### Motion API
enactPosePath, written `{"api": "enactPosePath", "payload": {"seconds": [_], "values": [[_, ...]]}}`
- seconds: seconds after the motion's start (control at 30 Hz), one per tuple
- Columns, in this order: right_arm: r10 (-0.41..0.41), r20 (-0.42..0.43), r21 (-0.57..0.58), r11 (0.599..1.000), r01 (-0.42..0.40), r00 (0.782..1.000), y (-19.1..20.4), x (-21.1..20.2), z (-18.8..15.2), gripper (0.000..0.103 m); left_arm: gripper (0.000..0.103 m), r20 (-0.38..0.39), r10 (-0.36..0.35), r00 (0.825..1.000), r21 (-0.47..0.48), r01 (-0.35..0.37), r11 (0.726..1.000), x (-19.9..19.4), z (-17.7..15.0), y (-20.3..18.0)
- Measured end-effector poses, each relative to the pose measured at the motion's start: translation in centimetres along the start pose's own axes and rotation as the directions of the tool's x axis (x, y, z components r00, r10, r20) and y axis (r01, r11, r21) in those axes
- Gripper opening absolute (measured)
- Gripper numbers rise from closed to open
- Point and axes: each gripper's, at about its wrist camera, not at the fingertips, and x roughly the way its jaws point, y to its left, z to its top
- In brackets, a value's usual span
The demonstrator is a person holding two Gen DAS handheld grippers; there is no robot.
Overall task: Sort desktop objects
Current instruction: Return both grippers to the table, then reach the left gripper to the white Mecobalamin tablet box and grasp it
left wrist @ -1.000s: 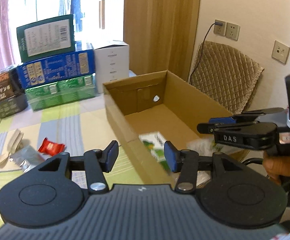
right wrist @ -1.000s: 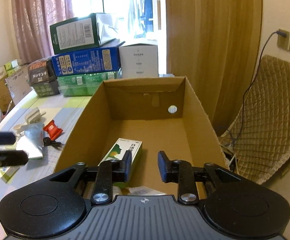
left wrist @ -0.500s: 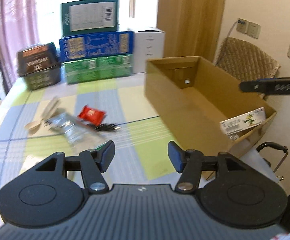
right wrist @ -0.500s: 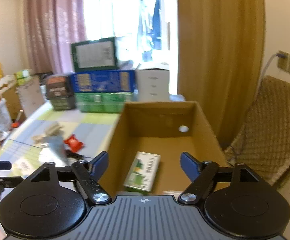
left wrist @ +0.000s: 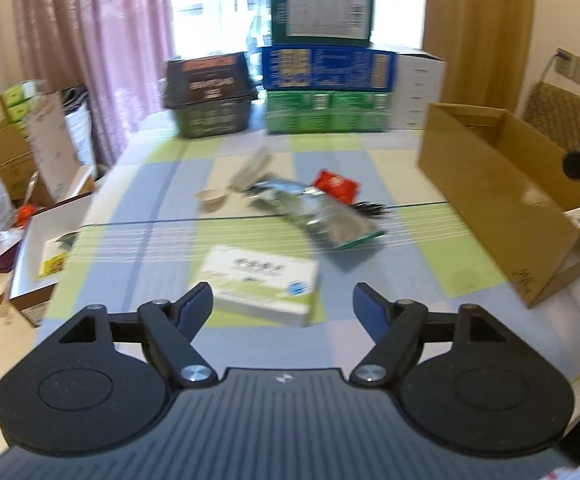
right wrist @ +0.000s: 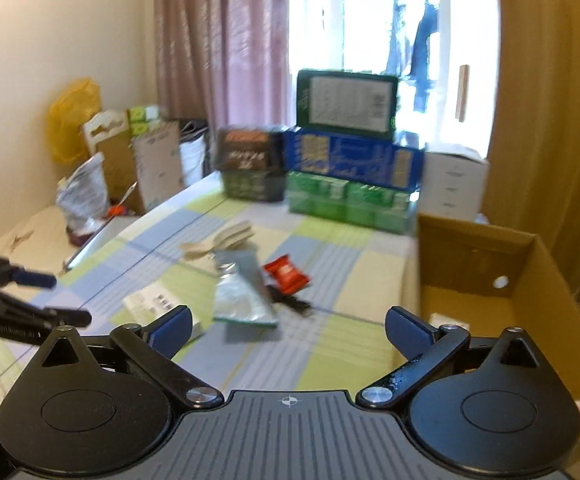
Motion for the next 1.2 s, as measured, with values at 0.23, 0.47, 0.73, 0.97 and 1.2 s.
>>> {"api": "enactPosePath", "payload": {"seconds": [0.23, 0.47, 0.73, 0.97, 1.2], "values": [[0.033, -0.073, -0.011, 0.999, -0.034, 0.997, 2.3, 3.1, -2.0, 0.101, 0.096, -0.012, 0.033, 0.999, -0.006, -0.033, 0.999, 0.3, -1.3, 3.5], [0.048, -0.117, 0.016, 0.999, -0.046, 0.992, 2.6, 5.9, -3.8, 0.101, 0.101, -0.048, -0.003, 0.999, 0.019, 0.004, 1.000, 3.2, -1.9, 4.3], [0.065, -0.156, 0.030, 0.998, -0.061, 0.986, 2.5, 9.1, -5.0, 0.101, 0.101, -0.093, -0.061, 0.994, 0.139, 0.074, 0.987, 6.9, -2.2, 3.5], [0.070, -0.179, 0.045, 0.997, -0.063, 0.981, 2.4, 10.9, -6.1, 0.101, 0.101, -0.145, -0.106, 0.984, 0.147, 0.128, 0.981, 9.5, -1.8, 3.1], [0.086, -0.200, 0.020, 0.996, -0.084, 0.976, 3.4, 12.6, -6.6, 0.101, 0.101, -0.154, -0.097, 0.983, 0.208, 0.129, 0.970, 11.6, -1.1, 4.0]]}}
